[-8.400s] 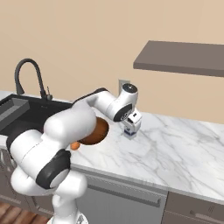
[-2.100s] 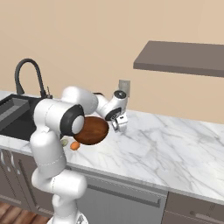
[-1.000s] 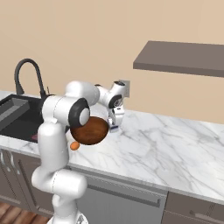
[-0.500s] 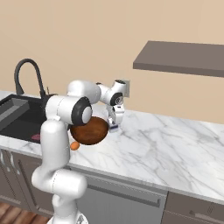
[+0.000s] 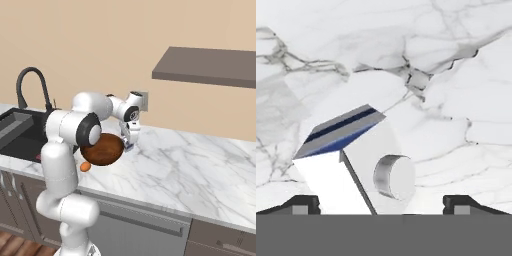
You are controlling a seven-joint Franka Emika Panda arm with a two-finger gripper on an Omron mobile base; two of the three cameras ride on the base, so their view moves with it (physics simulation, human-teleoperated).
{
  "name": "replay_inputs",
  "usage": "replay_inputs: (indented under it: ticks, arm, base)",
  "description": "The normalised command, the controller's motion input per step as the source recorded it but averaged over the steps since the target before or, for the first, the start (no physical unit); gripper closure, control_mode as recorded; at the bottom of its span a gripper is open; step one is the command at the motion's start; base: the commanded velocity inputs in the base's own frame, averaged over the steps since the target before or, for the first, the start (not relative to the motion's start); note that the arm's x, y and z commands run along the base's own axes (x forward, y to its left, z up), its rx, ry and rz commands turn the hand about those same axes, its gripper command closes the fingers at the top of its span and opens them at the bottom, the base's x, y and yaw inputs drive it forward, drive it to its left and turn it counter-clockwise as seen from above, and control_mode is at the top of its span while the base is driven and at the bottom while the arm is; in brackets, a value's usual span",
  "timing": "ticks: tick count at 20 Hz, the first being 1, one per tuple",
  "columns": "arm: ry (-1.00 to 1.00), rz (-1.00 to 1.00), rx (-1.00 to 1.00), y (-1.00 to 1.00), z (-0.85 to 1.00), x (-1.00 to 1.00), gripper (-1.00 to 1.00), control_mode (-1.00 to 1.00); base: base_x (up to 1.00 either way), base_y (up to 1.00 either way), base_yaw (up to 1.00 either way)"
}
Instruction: Gather the eggs and milk located in the vicinity of the sink area and place them right next to the bowl.
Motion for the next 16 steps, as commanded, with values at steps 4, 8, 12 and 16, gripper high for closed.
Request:
replay_inputs:
  ticks: [4,8,12,16]
  arm:
    - [0.00,0.02,0.00,0.31,-0.01,-0.92,-1.00,-1.00]
    - [0.00,0.03,0.00,0.28,-0.02,-0.71,-1.00,-1.00]
    - [0.00,0.01,0.00,0.13,-0.10,-0.21,-1.00,-1.00]
    - [-0.10,0.01,0.00,0.04,-0.04,0.00,-1.00,-1.00]
  base:
    - [0.00,0.00,0.00]
    - [0.00,0.00,0.00]
    - [0.00,0.00,0.00]
    - [0.00,0.00,0.00]
